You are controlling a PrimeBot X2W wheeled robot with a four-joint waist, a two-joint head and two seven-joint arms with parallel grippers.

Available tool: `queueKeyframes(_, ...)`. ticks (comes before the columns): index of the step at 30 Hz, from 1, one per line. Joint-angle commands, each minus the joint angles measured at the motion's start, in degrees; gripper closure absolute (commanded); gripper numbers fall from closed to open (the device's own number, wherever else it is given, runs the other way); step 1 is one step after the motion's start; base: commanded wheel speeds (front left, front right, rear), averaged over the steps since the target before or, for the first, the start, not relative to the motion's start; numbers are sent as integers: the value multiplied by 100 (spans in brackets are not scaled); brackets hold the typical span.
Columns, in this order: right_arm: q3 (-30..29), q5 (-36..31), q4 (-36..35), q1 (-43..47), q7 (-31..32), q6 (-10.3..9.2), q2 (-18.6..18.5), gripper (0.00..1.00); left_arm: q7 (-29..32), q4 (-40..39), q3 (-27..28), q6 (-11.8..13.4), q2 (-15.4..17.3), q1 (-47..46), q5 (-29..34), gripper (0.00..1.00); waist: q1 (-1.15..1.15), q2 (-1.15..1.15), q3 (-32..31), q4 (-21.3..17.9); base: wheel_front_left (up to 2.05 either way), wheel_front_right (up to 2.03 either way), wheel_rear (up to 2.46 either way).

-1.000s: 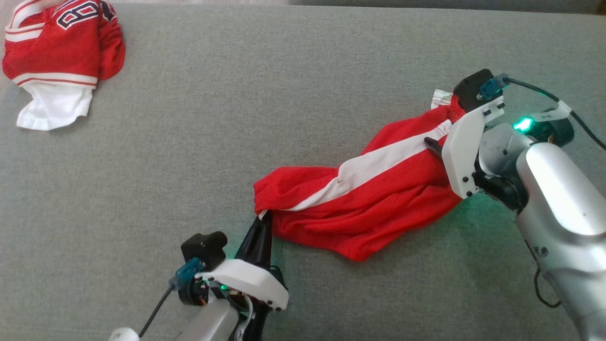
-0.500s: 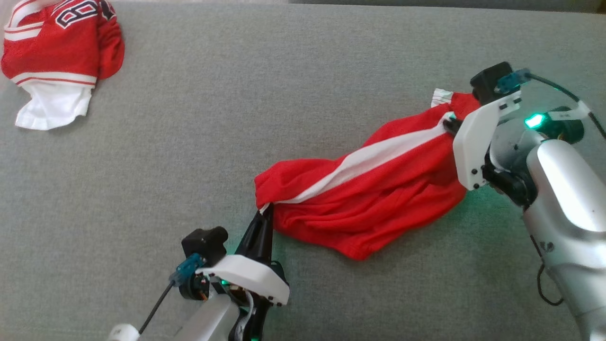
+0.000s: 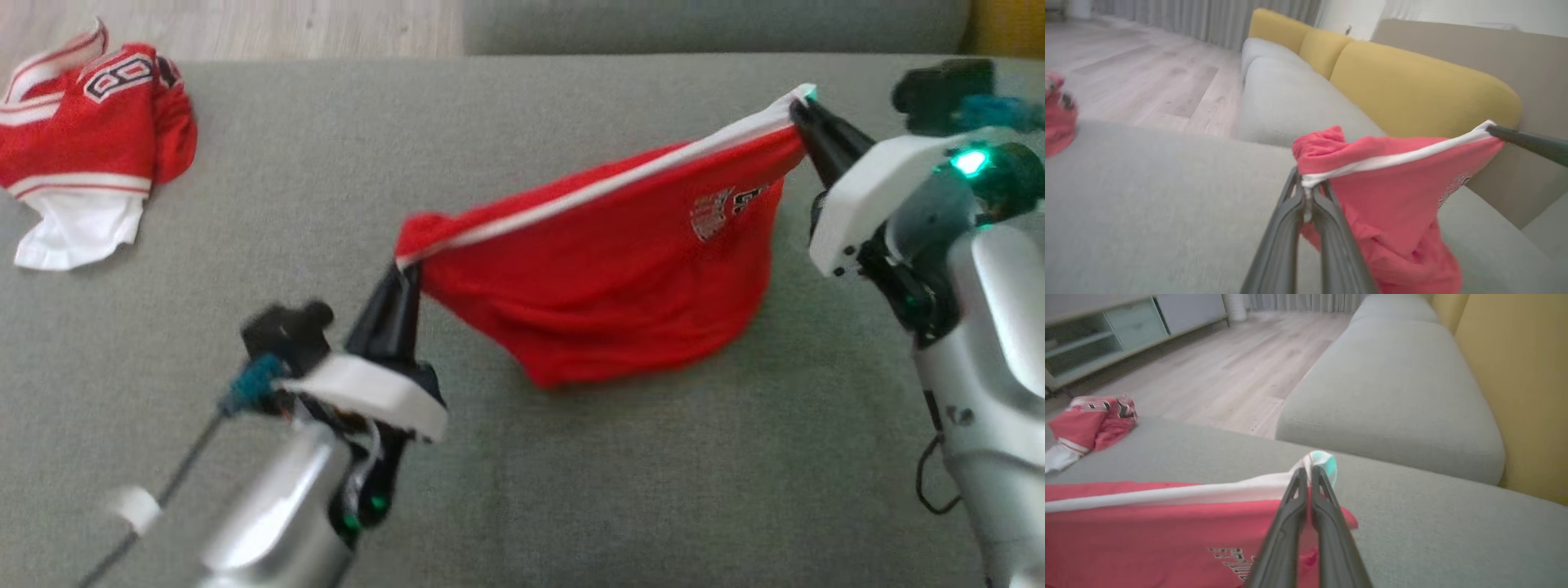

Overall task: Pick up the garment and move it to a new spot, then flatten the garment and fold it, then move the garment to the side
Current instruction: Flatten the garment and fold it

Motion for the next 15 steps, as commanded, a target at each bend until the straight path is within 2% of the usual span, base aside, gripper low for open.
queueKeyframes(1, -51, 15, -291, 29, -99, -4, 59, 100, 46, -310, 282, 37, 195, -363, 62, 100, 0, 0, -147, -95, 0, 0, 0)
queueKeyframes(9, -792, -84, -1454, 499, -370, -4, 150, 100, 948, -1754, 453, 190, 1014, -1107, 322, 100, 0, 0, -673, -378, 0, 0, 0)
queueKeyframes(15, -1251, -326, -2559, 772, -161, -4, 304, 100, 1682, -2612, 506, 230, 1372, -1574, 319, 100, 0, 0, -821, -591, 0, 0, 0)
